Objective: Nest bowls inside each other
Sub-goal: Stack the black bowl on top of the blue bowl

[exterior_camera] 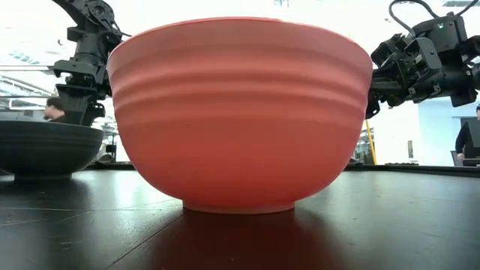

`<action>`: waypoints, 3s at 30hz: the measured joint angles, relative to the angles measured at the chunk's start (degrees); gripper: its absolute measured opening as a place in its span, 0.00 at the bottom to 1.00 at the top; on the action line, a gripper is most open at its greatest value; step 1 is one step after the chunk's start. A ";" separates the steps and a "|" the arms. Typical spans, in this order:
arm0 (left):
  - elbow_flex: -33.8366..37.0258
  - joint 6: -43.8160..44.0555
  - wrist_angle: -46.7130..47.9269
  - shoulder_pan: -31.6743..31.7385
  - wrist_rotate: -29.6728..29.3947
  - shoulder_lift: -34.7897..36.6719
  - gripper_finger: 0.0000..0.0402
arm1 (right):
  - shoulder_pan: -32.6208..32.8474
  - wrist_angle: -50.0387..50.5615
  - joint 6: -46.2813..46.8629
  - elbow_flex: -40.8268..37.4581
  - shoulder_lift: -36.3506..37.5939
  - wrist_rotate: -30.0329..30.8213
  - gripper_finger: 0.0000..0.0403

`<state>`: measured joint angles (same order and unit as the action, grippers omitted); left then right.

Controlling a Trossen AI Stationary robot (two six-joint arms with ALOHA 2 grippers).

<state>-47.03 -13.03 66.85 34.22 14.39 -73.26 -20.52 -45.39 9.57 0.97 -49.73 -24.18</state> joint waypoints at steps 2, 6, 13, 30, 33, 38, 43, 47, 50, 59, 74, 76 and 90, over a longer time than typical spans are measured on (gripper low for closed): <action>0.00 -0.45 -0.25 0.00 -0.02 -0.65 0.63 | 0.01 0.00 0.22 0.00 0.02 -0.01 0.54; 0.00 -0.96 -1.22 0.00 0.00 -2.42 0.63 | 0.00 0.01 0.17 0.00 0.00 0.00 0.54; 0.04 -2.34 -3.22 0.00 0.09 -4.92 0.63 | 0.01 -0.01 0.11 0.00 0.00 -0.01 0.54; 0.04 -9.01 -3.15 -0.65 2.84 -5.31 0.03 | 0.01 -0.67 0.11 0.00 0.01 -0.01 0.54; -0.71 -10.04 -2.83 -0.63 3.76 -5.31 0.02 | 0.01 -0.67 0.06 0.00 0.02 -0.09 0.54; -5.36 -10.83 0.44 -0.61 3.99 -4.45 0.01 | 0.03 -0.57 0.06 0.00 0.00 -0.14 0.54; -15.54 -10.26 3.36 -2.43 5.47 -4.17 0.01 | 0.05 0.92 -0.16 0.00 0.02 -0.14 0.54; -26.37 -10.16 3.38 -6.45 7.30 -4.57 0.01 | 0.05 1.52 -0.38 0.01 0.00 -0.16 0.54; -35.12 -8.66 3.66 -9.42 7.01 -6.47 0.01 | 0.05 1.51 -0.55 0.00 -0.01 -0.16 0.54; -58.12 -8.11 9.91 -15.63 3.39 -21.67 0.01 | 0.05 1.51 -1.27 0.02 -0.01 -0.18 0.54; -87.94 -11.99 20.21 -16.74 1.42 -42.33 0.01 | 0.05 5.93 -1.28 0.00 -0.01 -0.20 0.54; -87.87 -12.14 19.43 -17.13 1.60 -42.44 0.01 | 0.05 5.85 -1.46 0.00 -0.01 -0.20 0.54; -87.76 -12.12 17.95 -17.91 -1.17 -50.43 0.01 | 0.05 4.33 -1.31 0.00 -0.01 -0.09 0.54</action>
<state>-134.78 -25.15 84.80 16.31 13.22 -123.69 -20.47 -41.07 8.26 0.97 -49.74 -24.26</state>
